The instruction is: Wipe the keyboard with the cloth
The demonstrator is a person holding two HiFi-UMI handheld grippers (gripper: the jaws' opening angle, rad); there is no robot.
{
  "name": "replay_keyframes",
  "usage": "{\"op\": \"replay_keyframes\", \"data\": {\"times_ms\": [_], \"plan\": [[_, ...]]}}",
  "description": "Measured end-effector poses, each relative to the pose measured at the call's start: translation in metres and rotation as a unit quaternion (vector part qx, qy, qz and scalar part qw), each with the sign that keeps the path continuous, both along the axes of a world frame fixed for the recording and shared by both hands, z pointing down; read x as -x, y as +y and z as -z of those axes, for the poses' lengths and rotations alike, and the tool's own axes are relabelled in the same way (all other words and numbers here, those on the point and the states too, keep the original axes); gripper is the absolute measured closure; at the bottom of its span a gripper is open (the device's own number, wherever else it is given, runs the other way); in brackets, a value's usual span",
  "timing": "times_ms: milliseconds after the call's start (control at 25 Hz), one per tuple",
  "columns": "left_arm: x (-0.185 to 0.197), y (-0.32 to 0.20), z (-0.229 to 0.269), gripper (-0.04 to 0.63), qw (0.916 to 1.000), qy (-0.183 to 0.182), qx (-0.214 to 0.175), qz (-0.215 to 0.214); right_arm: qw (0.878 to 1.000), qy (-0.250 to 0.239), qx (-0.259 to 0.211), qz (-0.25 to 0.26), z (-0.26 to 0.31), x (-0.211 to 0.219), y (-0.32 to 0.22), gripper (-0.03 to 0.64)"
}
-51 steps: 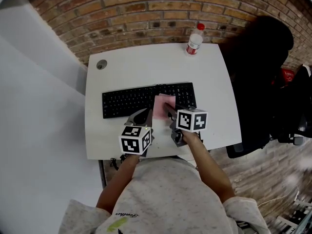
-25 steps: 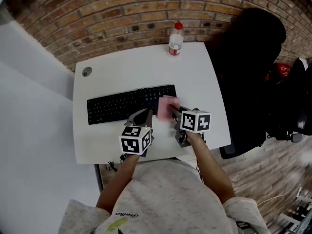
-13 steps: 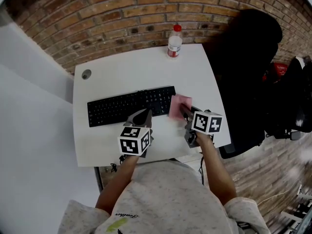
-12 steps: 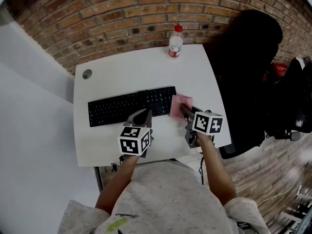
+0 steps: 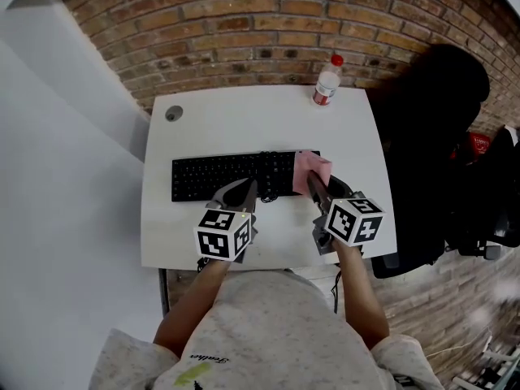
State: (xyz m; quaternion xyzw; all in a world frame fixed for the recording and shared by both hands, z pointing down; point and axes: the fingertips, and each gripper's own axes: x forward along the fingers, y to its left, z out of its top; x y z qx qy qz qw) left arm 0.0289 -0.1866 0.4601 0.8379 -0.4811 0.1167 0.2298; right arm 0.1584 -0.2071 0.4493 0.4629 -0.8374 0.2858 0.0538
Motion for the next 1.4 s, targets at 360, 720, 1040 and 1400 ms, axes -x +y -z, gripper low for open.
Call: {"op": "replay_keyframes", "data": {"times_ms": [360, 720, 1040, 1400], "plan": [[0.043, 0.009, 0.013, 0.603, 0.9996, -0.005, -0.015, 0.022, 0.994, 0.072, -0.079, 0.033, 0.031, 0.058, 0.012, 0.598], [0.054, 0.015, 0.016, 0.603, 0.9994, -0.007, -0.018, 0.027, 0.989, 0.096, -0.107, 0.047, 0.034, 0.075, 0.024, 0.598], [0.04, 0.013, 0.014, 0.603, 0.9997, 0.001, -0.017, 0.019, 0.988, 0.101, -0.106, 0.053, 0.033, 0.07, 0.026, 0.598], [0.034, 0.012, 0.014, 0.604, 0.9997, 0.002, -0.018, 0.017, 0.988, 0.103, -0.105, 0.05, 0.031, 0.062, 0.025, 0.598]]}}
